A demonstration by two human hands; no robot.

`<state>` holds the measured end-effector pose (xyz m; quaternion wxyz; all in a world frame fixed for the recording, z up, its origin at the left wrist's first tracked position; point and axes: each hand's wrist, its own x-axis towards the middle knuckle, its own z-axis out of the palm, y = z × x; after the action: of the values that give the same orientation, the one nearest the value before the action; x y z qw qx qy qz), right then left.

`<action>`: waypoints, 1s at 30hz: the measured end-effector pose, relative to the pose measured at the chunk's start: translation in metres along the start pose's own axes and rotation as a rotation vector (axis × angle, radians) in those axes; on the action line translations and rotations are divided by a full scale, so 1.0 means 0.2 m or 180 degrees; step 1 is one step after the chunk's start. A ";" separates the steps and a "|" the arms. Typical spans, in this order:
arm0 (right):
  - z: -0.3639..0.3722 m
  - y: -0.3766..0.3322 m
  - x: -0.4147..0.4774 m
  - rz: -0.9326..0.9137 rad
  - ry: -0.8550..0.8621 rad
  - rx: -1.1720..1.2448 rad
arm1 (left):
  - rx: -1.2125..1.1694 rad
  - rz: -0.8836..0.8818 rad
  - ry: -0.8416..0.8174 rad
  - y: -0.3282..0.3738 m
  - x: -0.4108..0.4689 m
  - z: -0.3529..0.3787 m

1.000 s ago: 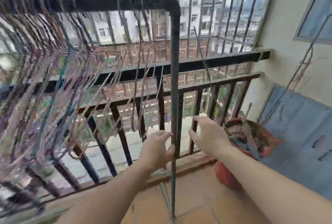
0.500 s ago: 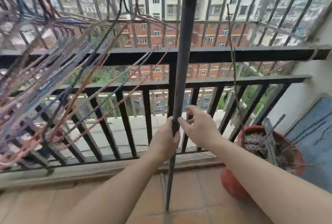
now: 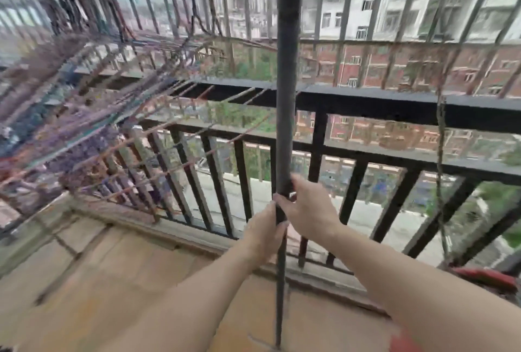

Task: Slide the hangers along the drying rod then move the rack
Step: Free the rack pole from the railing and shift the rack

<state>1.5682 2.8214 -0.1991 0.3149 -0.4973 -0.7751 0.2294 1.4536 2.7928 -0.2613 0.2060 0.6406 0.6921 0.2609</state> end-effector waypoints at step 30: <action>-0.33 0.31 0.05 -0.0160 -0.0033 0.0032 | 0.0120 0.0777 -0.0084 0.23 0.18 0.16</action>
<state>1.6517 2.8590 -0.1916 0.3190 -0.4749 -0.7879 0.2279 1.5057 2.8341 -0.2567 0.1698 0.7272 0.6110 0.2626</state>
